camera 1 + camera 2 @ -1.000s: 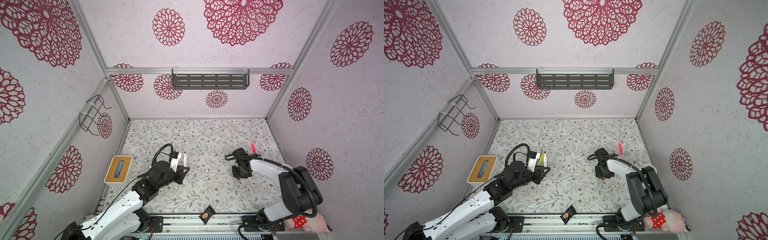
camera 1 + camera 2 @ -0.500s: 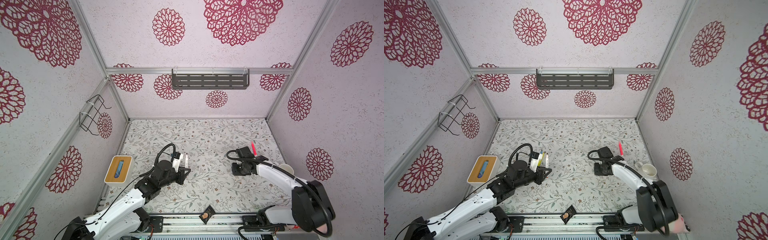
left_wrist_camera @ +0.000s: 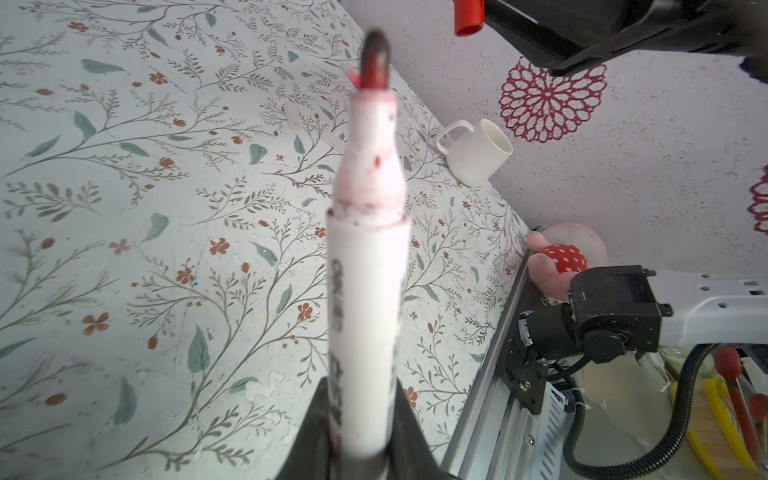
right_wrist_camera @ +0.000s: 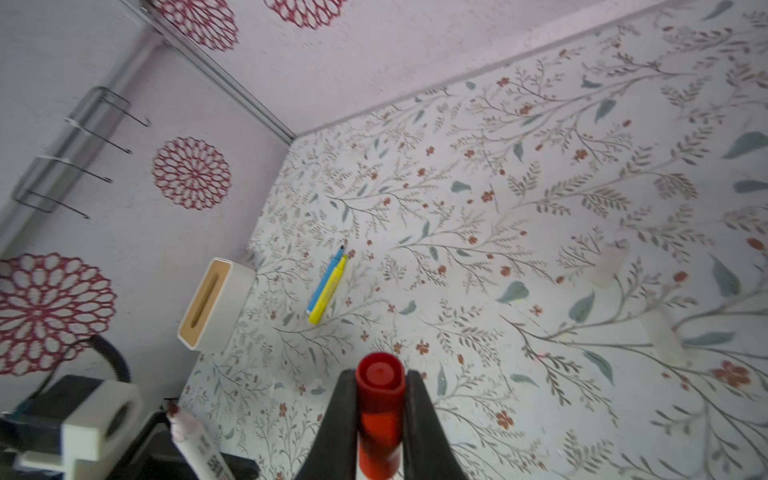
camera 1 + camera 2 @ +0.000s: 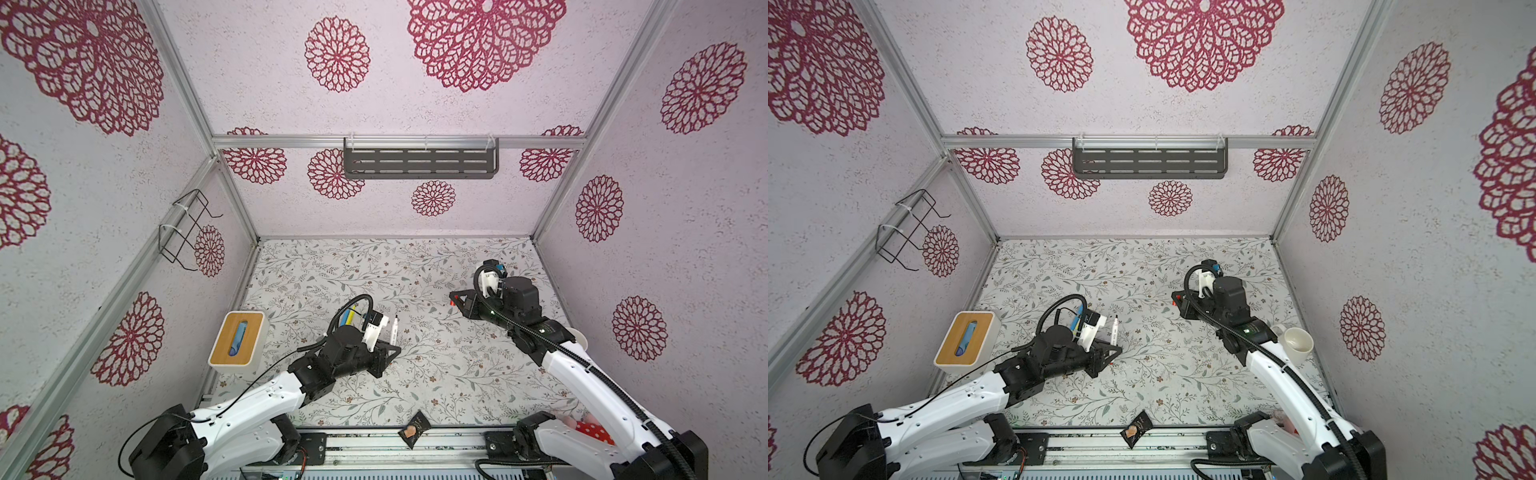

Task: Insert the pens into the pen caps
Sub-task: 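Lift the red cap with the right gripper toward the white marker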

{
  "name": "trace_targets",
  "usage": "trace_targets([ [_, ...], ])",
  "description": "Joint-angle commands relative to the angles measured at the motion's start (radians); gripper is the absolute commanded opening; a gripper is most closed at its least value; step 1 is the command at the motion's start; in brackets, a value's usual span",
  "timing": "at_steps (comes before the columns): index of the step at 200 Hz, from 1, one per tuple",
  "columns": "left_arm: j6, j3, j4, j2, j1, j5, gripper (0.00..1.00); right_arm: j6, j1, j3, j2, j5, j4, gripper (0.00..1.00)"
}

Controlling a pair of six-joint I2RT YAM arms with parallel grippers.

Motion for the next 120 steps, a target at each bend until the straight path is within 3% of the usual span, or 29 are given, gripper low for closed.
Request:
trace_targets([
  [1,-0.017,0.041,0.112,0.042,-0.024,0.036,0.0,0.106,0.016,-0.036,-0.039,-0.102,0.256,0.05],
  [54,-0.012,0.112,0.143,0.155,-0.073,0.07,0.0,0.068,0.135,-0.007,-0.009,-0.056,0.284,0.04],
  [120,-0.007,0.151,0.148,0.177,-0.078,0.098,0.0,0.062,0.173,-0.013,0.004,-0.049,0.331,0.04],
])
